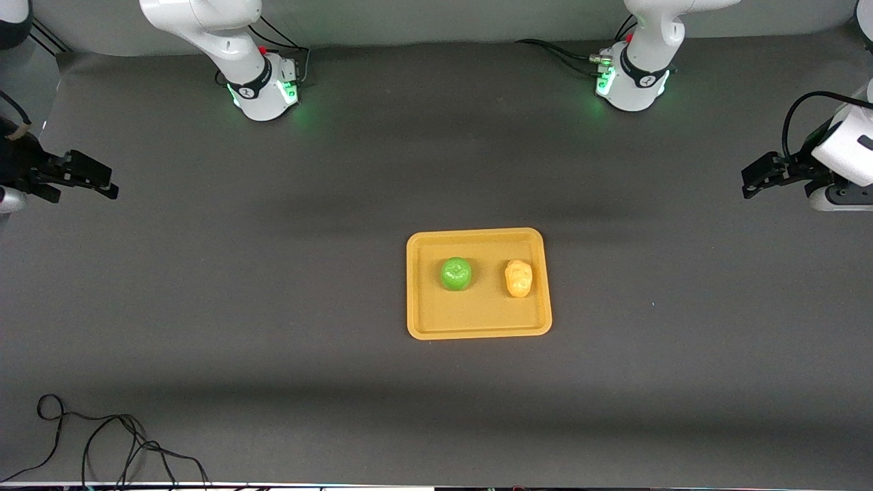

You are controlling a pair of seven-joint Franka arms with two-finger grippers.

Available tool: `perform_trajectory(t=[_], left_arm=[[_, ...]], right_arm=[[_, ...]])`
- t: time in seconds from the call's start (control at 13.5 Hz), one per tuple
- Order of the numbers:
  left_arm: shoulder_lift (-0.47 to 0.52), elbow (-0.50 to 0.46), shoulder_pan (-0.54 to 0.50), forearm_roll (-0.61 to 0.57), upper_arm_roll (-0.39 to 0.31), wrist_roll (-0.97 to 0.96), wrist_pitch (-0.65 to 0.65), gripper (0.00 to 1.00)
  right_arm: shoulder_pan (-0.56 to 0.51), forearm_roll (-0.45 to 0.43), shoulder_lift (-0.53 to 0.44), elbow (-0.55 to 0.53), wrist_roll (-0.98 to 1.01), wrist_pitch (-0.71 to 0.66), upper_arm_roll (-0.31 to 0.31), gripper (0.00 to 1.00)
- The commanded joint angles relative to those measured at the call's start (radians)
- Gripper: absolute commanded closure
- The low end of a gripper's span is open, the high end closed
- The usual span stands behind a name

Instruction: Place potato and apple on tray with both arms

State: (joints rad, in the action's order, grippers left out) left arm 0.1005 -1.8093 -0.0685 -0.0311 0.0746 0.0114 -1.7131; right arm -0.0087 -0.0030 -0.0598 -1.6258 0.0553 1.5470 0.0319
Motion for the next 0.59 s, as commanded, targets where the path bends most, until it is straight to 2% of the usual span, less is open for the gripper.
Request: perform_trajectory(t=[0.0,0.52], left_arm=[[-0.013,0.011,-0.005,0.005,0.004,0.006,-0.014,0.0],[0.002,0.019,-0.007,0.0,0.002,0.004,0.004,0.0]], right_arm=[[-0.079,-0.008,-0.054,-0.029,0.014,-0.025,-0.095,0.0],[-0.073,0.032,-0.028,-0.029,-0.024,-0.015,-0.092,0.0]])
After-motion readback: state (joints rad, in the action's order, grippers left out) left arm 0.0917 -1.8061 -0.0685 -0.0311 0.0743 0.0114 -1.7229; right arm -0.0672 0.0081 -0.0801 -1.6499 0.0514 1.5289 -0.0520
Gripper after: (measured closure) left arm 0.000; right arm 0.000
